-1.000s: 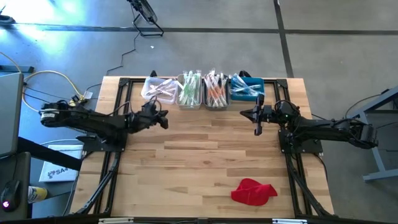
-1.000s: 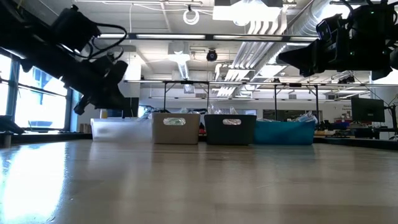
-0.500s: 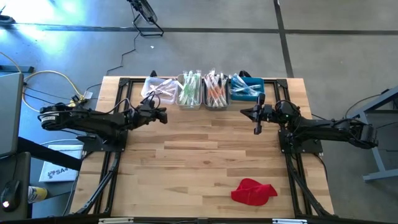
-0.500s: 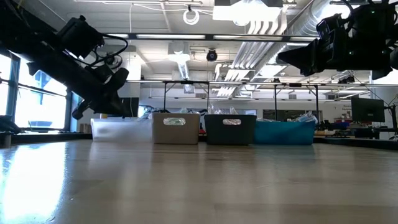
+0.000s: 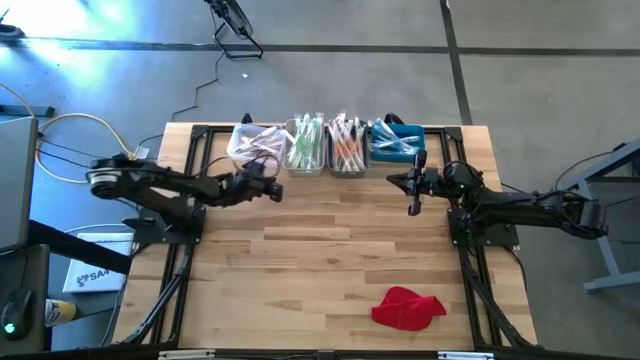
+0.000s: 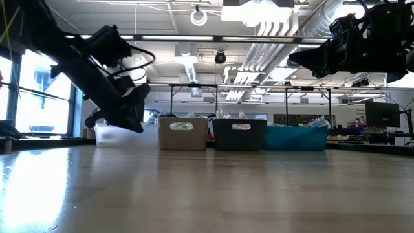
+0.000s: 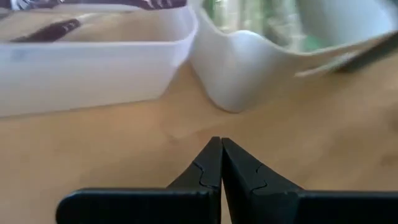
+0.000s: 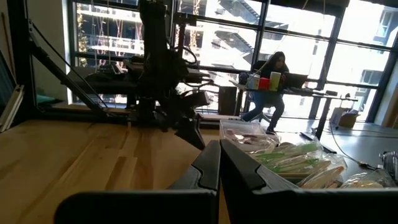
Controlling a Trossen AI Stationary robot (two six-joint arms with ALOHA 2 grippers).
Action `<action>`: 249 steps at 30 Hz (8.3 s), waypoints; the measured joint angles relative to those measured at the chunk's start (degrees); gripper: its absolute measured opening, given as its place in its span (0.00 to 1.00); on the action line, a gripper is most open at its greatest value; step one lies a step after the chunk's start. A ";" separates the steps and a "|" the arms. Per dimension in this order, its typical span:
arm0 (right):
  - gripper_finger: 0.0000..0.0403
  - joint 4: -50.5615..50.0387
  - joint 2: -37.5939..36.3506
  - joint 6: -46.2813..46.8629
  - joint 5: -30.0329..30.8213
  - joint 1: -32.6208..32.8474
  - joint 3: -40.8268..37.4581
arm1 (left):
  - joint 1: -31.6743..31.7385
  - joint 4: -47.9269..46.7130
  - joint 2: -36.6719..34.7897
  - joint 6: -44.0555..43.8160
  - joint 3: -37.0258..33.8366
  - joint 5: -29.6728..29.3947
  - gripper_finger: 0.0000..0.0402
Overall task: Pick & Place Toothbrushes
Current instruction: Adjust the bins on the table, then return to Home Position
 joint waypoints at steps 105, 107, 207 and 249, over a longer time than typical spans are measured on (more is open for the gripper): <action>0.01 -1.97 0.00 0.10 0.56 0.01 0.00 | 11.27 -13.01 12.27 -3.03 11.04 -11.14 0.00; 0.01 -1.99 0.00 0.10 0.58 0.02 0.00 | 10.11 -13.07 12.27 -3.02 11.04 -10.46 0.00; 0.00 -38.84 16.57 18.17 30.59 -16.89 7.52 | -7.83 0.87 10.47 7.52 17.49 -7.89 0.00; 0.01 -49.66 15.16 26.20 23.35 -17.13 11.61 | -7.83 0.50 10.52 7.70 17.49 -8.15 0.00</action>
